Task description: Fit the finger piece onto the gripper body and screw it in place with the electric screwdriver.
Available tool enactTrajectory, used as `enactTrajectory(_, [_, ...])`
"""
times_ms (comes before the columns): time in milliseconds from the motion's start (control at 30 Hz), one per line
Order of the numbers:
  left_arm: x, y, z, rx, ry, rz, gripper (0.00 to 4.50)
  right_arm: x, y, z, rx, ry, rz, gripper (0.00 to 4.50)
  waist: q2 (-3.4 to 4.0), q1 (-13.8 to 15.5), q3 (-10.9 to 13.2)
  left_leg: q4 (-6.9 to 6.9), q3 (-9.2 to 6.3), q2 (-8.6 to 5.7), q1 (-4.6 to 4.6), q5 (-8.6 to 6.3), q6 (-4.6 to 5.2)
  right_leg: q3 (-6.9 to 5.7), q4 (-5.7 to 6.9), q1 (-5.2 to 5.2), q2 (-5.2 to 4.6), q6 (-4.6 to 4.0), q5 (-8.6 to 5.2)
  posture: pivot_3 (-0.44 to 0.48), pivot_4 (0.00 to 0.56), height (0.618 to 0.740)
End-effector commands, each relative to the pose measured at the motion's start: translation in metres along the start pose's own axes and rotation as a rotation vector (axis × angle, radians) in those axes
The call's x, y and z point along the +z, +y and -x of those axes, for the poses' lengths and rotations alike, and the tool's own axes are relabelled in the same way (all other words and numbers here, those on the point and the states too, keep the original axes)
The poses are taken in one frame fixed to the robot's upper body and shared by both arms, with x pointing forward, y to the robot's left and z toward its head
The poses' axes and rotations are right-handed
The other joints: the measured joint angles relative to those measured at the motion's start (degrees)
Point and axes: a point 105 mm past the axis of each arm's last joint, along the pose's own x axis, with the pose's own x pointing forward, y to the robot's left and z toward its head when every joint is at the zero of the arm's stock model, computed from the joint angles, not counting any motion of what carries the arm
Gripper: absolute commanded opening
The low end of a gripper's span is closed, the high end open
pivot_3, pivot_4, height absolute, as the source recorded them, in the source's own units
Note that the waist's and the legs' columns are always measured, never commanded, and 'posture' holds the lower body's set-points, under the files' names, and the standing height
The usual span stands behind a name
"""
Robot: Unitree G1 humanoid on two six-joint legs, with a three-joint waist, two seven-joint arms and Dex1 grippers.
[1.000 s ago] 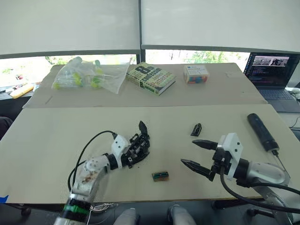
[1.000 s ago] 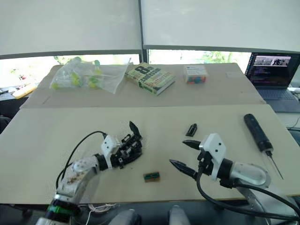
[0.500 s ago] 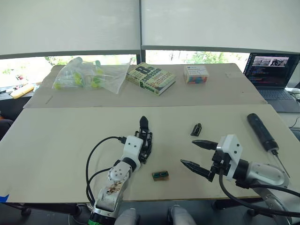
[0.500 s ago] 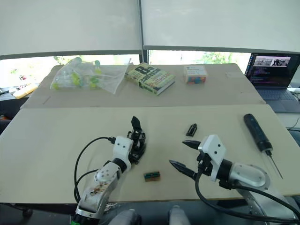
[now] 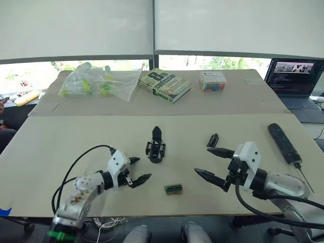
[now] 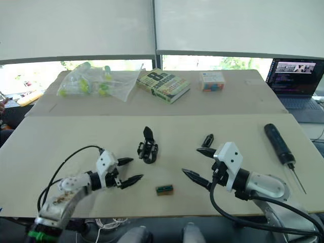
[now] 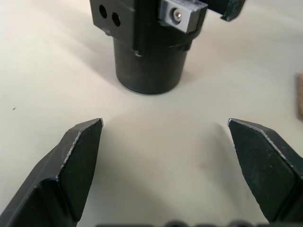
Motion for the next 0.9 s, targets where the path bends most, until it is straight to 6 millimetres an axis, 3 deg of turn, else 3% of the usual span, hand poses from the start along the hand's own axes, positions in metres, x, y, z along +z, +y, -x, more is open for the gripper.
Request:
enactTrajectory(33, [0.008,0.004,-0.011,-0.134,-0.030,-0.067,4.48,0.009,-0.001,-0.001,-0.004,-0.033,0.040,4.50,0.00,-0.09,0.00,0.00,-0.03,-0.02,0.00,0.00,0.00,0.01,-0.01,0.00,-0.02,0.00,0.00,0.000,0.150,0.740])
enactTrajectory(133, [0.010,0.009,-0.023,-0.181,-0.036,-0.114,4.48,0.010,-0.001,-0.002,-0.006,-0.037,0.041,4.50,-0.01,-0.28,0.00,-0.05,-0.06,-0.03,-0.01,-0.01,0.00,0.03,-0.04,-0.04,-0.02,-0.46,0.29,0.000,0.150,0.740])
enactTrajectory(433, [0.021,0.025,-0.049,-0.182,-0.079,-0.130,4.48,0.007,-0.001,0.000,-0.020,-0.032,0.033,4.50,-0.03,-0.35,0.01,-0.04,-0.06,-0.03,-0.02,-0.01,0.01,0.04,-0.04,-0.06,0.00,-0.45,0.31,0.000,0.150,0.740])
enactTrajectory(533, [0.020,0.022,-0.048,-0.217,-0.097,-0.126,3.78,0.006,0.000,0.001,-0.023,-0.031,0.033,4.50,-0.03,-0.54,0.01,-0.04,-0.07,-0.03,-0.02,-0.01,0.01,0.04,-0.04,-0.08,0.01,-0.44,0.31,0.000,0.150,0.740])
enactTrajectory(633, [0.021,0.021,-0.047,-0.225,-0.113,-0.117,2.34,0.009,-0.003,0.000,-0.035,-0.048,0.046,4.50,-0.04,-0.68,0.01,-0.07,-0.07,-0.02,-0.02,-0.02,0.01,0.05,-0.02,-0.10,0.00,-0.45,0.31,0.000,0.150,0.740])
enactTrajectory(700, [0.023,0.019,-0.048,-0.232,-0.126,-0.122,2.30,0.011,-0.005,-0.001,-0.037,-0.054,0.048,4.50,-0.03,-0.73,0.01,-0.06,-0.08,-0.02,-0.02,-0.01,0.01,0.05,-0.02,-0.09,0.00,-0.45,0.32,0.000,0.150,0.740])
enactTrajectory(900, [0.055,0.006,-0.065,-0.134,-0.240,-0.044,2.30,0.012,-0.001,-0.001,-0.001,-0.048,0.067,4.50,-0.06,-0.37,0.03,-0.04,-0.08,-0.05,-0.07,-0.02,0.03,0.05,-0.05,-0.10,-0.04,-0.42,0.31,0.000,0.150,0.740])
